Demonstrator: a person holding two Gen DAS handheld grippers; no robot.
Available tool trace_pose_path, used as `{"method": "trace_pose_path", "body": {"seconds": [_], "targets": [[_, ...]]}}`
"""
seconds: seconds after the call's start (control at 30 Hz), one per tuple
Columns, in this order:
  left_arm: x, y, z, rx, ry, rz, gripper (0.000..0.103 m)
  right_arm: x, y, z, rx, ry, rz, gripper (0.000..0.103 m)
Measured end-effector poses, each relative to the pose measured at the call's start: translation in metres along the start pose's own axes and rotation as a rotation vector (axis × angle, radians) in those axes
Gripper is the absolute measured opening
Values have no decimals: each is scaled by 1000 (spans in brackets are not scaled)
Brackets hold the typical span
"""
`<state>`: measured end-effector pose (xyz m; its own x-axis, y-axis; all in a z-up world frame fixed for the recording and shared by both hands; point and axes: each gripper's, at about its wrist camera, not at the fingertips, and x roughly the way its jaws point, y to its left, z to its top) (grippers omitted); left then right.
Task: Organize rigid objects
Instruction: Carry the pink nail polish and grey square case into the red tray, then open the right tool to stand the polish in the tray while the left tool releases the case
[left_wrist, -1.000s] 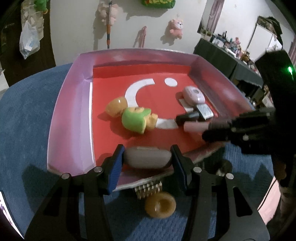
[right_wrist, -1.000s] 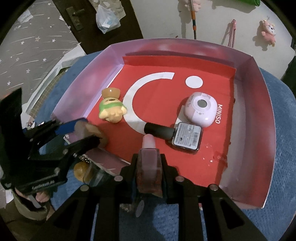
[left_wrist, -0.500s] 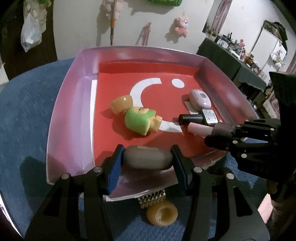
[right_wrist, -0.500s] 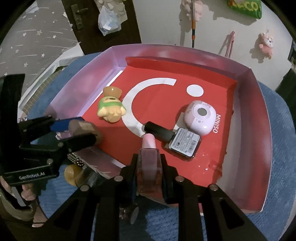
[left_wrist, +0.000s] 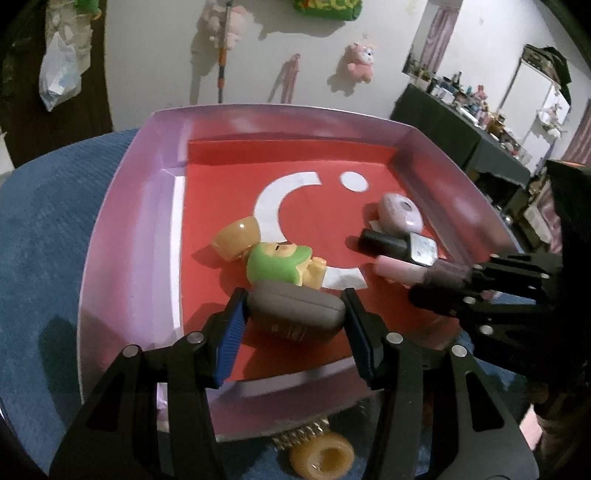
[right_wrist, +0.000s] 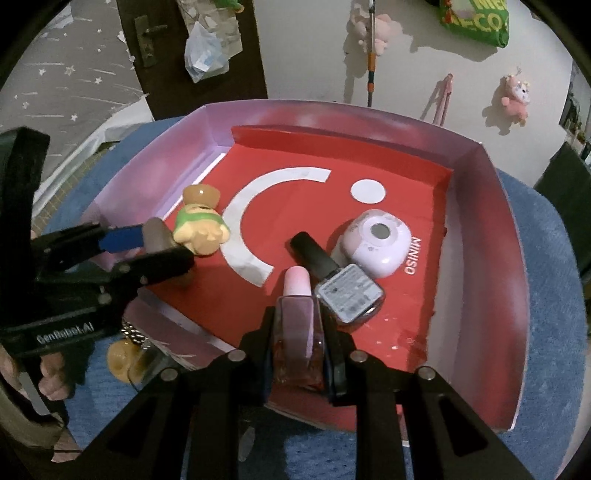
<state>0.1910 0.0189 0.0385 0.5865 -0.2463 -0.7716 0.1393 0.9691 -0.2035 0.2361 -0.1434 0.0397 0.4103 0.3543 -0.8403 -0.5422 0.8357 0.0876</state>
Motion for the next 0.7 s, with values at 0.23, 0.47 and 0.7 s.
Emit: {"method": "trace_pose_path", "body": {"seconds": [0.23, 0.47, 0.7], "targets": [[12, -5, 9, 16, -9, 43, 49, 3, 0, 2, 11, -26, -13, 22], [20, 1, 20, -4, -18, 86, 49, 4, -7, 1, 49, -62, -40, 22], [24, -2, 24, 2, -35, 135, 48, 6, -25, 4, 151, -100, -63, 22]]}}
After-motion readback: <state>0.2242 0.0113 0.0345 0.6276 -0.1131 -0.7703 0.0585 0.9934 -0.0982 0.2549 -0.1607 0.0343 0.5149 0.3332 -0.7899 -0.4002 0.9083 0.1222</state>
